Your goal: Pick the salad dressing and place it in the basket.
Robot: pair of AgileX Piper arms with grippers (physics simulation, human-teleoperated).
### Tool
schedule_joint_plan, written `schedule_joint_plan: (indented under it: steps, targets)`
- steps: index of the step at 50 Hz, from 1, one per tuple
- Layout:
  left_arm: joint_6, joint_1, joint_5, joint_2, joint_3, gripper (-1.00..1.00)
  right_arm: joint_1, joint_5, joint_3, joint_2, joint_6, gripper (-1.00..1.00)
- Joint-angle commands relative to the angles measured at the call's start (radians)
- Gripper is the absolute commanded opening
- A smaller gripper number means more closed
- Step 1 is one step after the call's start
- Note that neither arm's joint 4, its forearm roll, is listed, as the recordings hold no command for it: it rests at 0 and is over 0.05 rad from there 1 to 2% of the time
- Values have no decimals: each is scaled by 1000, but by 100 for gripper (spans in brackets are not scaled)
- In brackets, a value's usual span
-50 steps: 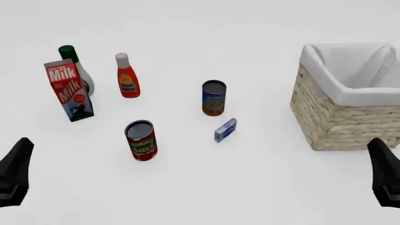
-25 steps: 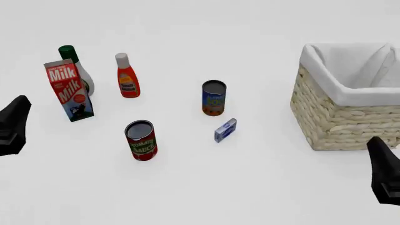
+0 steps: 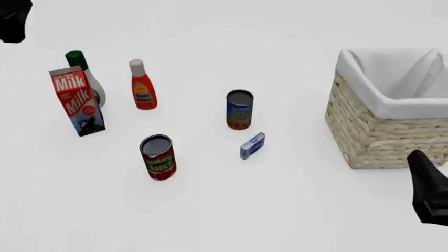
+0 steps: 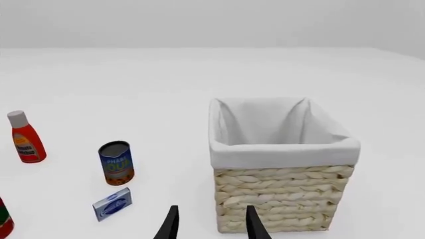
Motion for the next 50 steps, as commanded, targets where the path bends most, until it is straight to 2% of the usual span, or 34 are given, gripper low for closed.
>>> schedule_joint_plan:
  steps: [1,7,10,12,13,15,20,21,22,27,28,29,36,37,40,48,49,50]
  targets:
    - [20,-6,96,215,-300,100,6,-13,1,16,4,100]
    - [77,-6,180,320,-487,100,9,-6,1,10,11,100]
    - [91,0,198,343,-530,100,11,-2,1,8,10,100]
    - [81,1,247,393,-605,100,10,2,1,7,7,100]
    - [102,9,275,425,-666,100,9,4,1,5,8,100]
    - [103,11,289,439,-694,100,9,7,1,2,9,100]
    - [114,26,379,521,-862,100,10,16,1,-5,10,100]
    - [128,19,426,552,-921,100,11,16,1,-5,9,100]
    - [128,19,427,553,-923,100,11,16,1,-5,9,100]
    - [130,24,522,643,-1084,100,18,7,2,7,12,100]
    - [130,24,523,644,-1086,100,18,6,2,8,12,100]
    - [115,19,562,679,-1138,100,24,4,1,14,12,100]
    - [127,23,640,786,-1290,100,29,2,2,15,11,100]
    - [121,22,680,828,-1344,100,29,6,2,11,12,100]
    - [125,18,733,905,-1423,100,27,19,2,-4,14,100]
    - [127,38,807,1071,-1570,100,25,62,1,-41,14,100]
    - [115,49,852,1121,-1628,100,24,71,1,-49,15,100]
    - [131,50,855,1137,-1642,100,22,77,1,-55,16,100]
